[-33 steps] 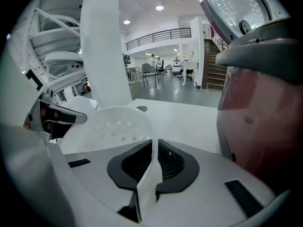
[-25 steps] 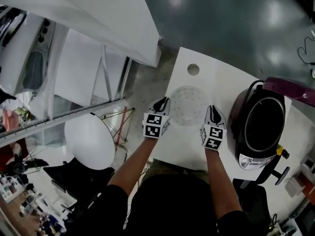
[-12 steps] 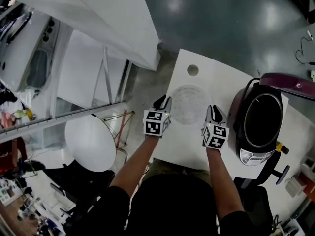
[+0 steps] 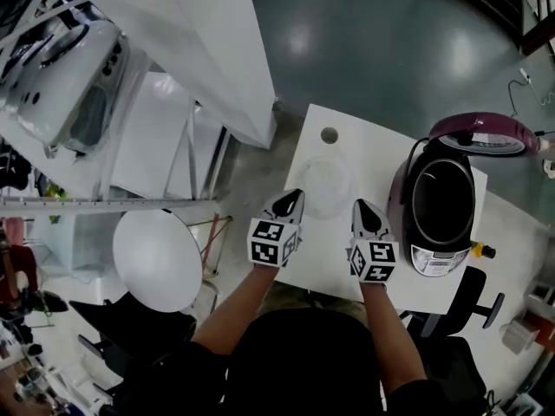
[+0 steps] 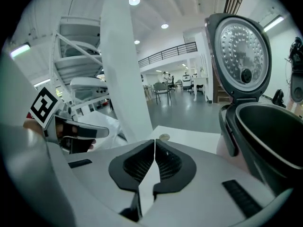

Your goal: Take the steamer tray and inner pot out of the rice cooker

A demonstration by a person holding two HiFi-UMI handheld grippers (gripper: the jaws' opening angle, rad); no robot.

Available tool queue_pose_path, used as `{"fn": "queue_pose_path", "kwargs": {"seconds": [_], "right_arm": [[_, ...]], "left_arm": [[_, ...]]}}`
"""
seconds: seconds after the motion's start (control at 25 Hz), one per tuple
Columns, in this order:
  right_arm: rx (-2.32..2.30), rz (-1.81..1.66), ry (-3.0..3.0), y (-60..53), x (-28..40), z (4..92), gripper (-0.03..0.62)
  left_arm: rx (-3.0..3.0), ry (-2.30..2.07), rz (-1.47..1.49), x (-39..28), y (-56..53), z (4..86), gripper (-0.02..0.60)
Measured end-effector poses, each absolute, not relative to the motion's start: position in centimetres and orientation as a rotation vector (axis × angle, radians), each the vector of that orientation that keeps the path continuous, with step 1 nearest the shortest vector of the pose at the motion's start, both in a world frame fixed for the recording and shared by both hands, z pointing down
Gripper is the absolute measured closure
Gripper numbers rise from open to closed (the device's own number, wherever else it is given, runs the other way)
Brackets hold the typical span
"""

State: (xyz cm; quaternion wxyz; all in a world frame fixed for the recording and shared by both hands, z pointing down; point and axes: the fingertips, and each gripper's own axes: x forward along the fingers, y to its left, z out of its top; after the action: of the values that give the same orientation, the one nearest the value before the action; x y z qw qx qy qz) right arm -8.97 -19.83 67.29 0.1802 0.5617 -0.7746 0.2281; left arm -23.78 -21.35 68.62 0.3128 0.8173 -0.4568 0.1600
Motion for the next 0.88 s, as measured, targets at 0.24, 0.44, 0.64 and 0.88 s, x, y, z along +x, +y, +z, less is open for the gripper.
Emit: {"fn": "queue_pose_path", "kwargs": {"seconds": [0.24, 0.44, 0.64, 0.88], "right_arm": [[1.612, 0.587, -2.236, -16.3, -7.5, 61.2, 0.594], [1.678, 0.515, -2.23, -13.6, -2.8, 57.4, 0.594], [1.772, 0.461, -2.192, -12.4, 2.8, 55.2, 0.594], [1.822, 0.424, -2.181, -10.6, 10.6, 53.9, 0.592]], "left_arm": [[2.249, -1.125, 0.353, -20.4, -17.8, 64.0, 0.572], [2.271, -1.073, 0.291, -16.5, -15.8, 61.8, 0.572], [2.329, -1.047, 0.294, -12.8, -15.7, 60.2, 0.572], [2.357, -1.104, 0.325, -7.6, -15.0, 58.4, 0.572]]}}
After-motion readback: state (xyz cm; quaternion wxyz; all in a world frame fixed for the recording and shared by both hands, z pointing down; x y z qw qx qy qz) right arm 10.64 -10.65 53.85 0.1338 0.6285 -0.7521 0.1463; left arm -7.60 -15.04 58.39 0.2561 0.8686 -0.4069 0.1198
